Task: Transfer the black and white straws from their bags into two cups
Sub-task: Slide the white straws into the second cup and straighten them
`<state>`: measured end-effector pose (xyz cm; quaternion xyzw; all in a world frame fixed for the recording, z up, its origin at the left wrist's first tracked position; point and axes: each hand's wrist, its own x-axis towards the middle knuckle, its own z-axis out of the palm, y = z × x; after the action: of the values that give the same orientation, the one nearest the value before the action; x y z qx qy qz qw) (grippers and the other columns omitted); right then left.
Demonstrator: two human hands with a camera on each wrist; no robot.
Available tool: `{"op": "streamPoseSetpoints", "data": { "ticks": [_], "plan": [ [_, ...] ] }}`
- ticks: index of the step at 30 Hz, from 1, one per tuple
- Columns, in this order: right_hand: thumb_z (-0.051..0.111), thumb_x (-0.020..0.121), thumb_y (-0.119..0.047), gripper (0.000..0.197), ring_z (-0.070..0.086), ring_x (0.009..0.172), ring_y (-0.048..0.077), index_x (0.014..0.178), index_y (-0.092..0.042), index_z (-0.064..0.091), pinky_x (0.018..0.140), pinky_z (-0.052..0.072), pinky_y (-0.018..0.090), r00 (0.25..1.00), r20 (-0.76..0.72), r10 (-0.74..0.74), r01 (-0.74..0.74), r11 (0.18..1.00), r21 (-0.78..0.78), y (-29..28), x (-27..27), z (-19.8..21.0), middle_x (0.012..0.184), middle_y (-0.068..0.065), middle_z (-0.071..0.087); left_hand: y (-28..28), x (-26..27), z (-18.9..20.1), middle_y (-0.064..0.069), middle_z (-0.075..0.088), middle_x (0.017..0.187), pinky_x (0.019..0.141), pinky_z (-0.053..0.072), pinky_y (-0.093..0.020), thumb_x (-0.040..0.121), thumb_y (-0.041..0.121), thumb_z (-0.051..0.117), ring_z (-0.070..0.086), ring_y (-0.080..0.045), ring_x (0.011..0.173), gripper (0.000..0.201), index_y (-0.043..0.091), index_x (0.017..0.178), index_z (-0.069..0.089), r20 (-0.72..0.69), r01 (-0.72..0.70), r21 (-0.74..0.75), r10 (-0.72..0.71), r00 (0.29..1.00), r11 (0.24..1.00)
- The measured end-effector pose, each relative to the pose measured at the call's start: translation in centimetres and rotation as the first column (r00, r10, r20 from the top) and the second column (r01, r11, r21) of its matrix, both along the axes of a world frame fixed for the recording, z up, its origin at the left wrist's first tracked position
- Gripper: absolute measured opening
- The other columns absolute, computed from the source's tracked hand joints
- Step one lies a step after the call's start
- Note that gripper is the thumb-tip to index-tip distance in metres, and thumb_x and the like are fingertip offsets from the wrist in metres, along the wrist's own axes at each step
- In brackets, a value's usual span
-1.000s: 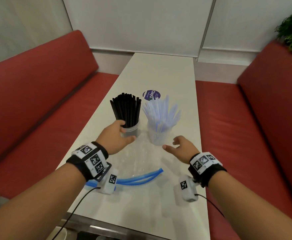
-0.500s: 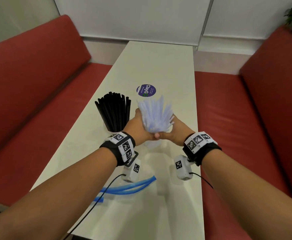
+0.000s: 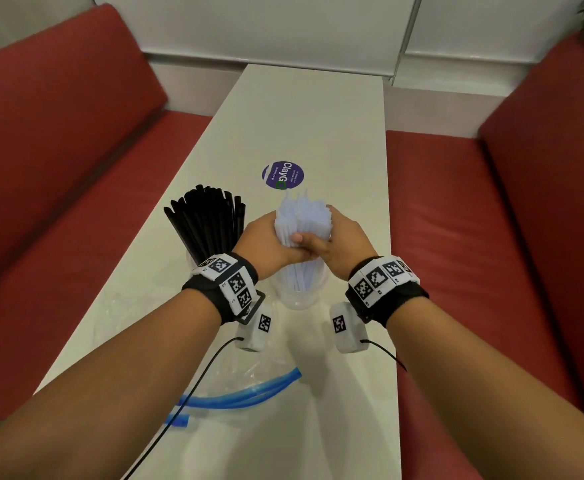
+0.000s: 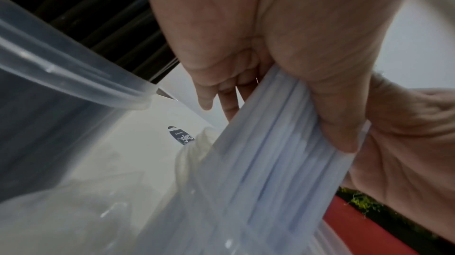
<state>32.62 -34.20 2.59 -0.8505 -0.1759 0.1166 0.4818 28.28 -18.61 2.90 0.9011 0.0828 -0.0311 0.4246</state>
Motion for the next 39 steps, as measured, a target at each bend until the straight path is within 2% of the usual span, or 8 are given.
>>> {"op": "streamPoseSetpoints", "data": {
  "ticks": [4,9,16,19,23,28,32,39],
  "plan": [
    [0.073,0.08,-0.049,0.065,0.061,0.108,0.02,0.132,-0.017,0.05,0.091,0.048,0.032,0.997,-0.046,0.057,-0.057,0.998,-0.004,-0.5,0.4,-0.4,0.119,-0.002,0.065,0.0,0.1,0.0,0.013,0.07,0.089,0.075,0.053,-0.02,0.067,0.034,0.091,0.071,-0.017,0.099,0.039,0.031,0.098,0.066,-0.039,0.035,-0.007,-0.035,0.999,0.999],
    [0.065,0.08,-0.061,0.068,0.061,0.118,0.02,0.136,-0.023,0.051,0.104,0.047,0.039,0.989,-0.093,0.118,-0.122,0.992,-0.036,-1.3,0.1,-1.8,0.129,-0.003,0.066,0.6,-0.5,-0.8,0.008,0.073,0.118,0.101,0.055,-0.04,0.06,0.034,0.094,0.068,-0.013,0.113,0.078,0.026,0.129,0.059,-0.013,0.057,-0.108,-0.058,0.998,0.993],
    [0.057,0.092,-0.05,0.048,0.064,0.106,0.023,0.128,-0.018,0.058,0.087,0.047,0.031,0.997,-0.058,0.048,-0.051,0.998,-0.044,-0.7,0.4,-0.4,0.116,0.002,0.069,0.3,0.2,0.5,-0.001,0.076,0.113,0.099,0.057,-0.042,0.068,0.03,0.092,0.071,-0.018,0.108,0.058,0.017,0.12,0.069,0.019,0.011,-0.17,-0.007,1.0,0.985],
    [0.055,0.083,-0.068,0.069,0.063,0.112,0.023,0.133,-0.02,0.053,0.095,0.049,0.037,0.997,-0.063,0.049,-0.055,0.995,-0.085,-0.7,0.3,-0.6,0.123,0.001,0.068,0.4,0.2,0.7,-0.003,0.074,0.116,0.1,0.055,-0.042,0.072,0.025,0.091,0.07,-0.02,0.11,0.054,0.018,0.12,0.066,0.017,0.034,-0.167,-0.031,0.999,0.985],
    [0.047,0.064,-0.089,0.097,0.063,0.113,0.021,0.136,-0.023,0.049,0.098,0.051,0.041,0.995,-0.091,0.049,-0.056,0.996,-0.071,-1.4,-0.1,-1.4,0.125,-0.002,0.066,0.7,-0.2,-0.2,0.009,0.07,0.123,0.102,0.054,-0.043,0.055,0.044,0.094,0.067,-0.013,0.114,0.09,0.024,0.133,0.054,0.018,0.025,-0.199,-0.022,1.0,0.98],
    [0.046,0.09,-0.064,0.065,0.059,0.12,0.023,0.139,-0.02,0.048,0.102,0.047,0.04,0.992,-0.092,0.089,-0.098,0.99,-0.106,-1.5,-0.9,-1.5,0.132,0.001,0.064,0.9,-0.7,-1.2,0.009,0.068,0.127,0.104,0.053,-0.044,0.053,0.05,0.092,0.066,-0.014,0.118,0.098,0.027,0.138,0.05,0.012,0.05,-0.189,-0.048,0.999,0.981],
    [0.044,0.099,-0.049,0.052,0.06,0.117,0.028,0.138,-0.015,0.048,0.1,0.047,0.042,0.997,-0.046,0.058,-0.064,0.989,-0.136,-0.8,-0.8,-0.6,0.13,0.008,0.065,0.9,-0.4,-1.0,0.002,0.07,0.126,0.106,0.052,-0.045,0.066,0.036,0.09,0.066,-0.018,0.118,0.077,0.021,0.135,0.057,0.048,0.05,-0.152,-0.043,0.998,0.987],
    [0.056,0.084,-0.064,0.084,0.06,0.119,0.032,0.144,-0.01,0.034,0.09,0.047,0.036,0.997,-0.07,-0.023,0.007,0.977,-0.214,-1.4,-1.7,0.0,0.135,0.01,0.06,1.0,-1.4,-0.2,0.002,0.067,0.129,0.103,0.053,-0.041,0.067,0.036,0.092,0.064,-0.017,0.117,0.086,0.019,0.139,0.048,-0.033,0.015,-0.125,-0.02,0.999,0.992]
  ]
}}
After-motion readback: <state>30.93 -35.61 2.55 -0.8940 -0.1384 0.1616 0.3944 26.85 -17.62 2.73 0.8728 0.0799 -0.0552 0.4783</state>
